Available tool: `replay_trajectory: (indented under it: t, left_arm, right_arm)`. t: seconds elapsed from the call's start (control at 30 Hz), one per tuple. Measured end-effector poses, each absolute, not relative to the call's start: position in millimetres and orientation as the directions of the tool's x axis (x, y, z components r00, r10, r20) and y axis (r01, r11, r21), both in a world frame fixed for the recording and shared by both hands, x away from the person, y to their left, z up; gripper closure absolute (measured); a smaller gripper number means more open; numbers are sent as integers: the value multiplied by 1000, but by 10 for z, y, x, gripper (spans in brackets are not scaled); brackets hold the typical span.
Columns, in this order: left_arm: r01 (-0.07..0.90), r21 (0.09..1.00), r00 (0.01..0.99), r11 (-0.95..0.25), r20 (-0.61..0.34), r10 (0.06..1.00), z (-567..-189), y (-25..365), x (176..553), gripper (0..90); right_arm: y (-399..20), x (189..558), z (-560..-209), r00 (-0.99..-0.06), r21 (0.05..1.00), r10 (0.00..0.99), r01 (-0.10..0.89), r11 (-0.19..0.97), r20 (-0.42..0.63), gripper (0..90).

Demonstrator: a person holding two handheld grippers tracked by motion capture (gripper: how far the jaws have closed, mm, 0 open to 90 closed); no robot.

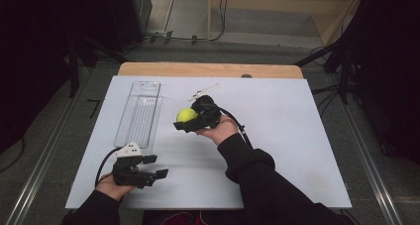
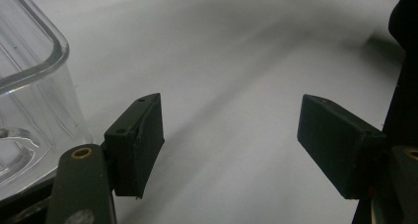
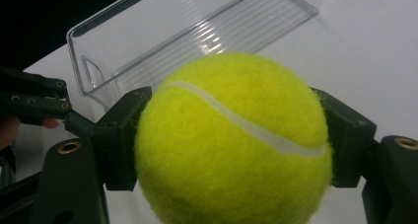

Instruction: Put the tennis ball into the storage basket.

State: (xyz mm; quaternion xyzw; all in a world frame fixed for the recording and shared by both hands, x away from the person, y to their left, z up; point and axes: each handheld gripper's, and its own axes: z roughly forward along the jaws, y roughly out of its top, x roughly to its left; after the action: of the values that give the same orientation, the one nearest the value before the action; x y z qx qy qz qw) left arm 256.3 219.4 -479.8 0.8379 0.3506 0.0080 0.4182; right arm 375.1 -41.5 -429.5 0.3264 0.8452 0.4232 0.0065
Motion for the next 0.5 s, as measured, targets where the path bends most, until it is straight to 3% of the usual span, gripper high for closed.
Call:
replay_trajectory:
  t: [0.5]
  left_arm:
    - [583,698,755,-416,-276,595,-4812,2193,2566,262]
  right_arm:
    - [-129,3903,-4302,-795,724,547,536,433,262,238]
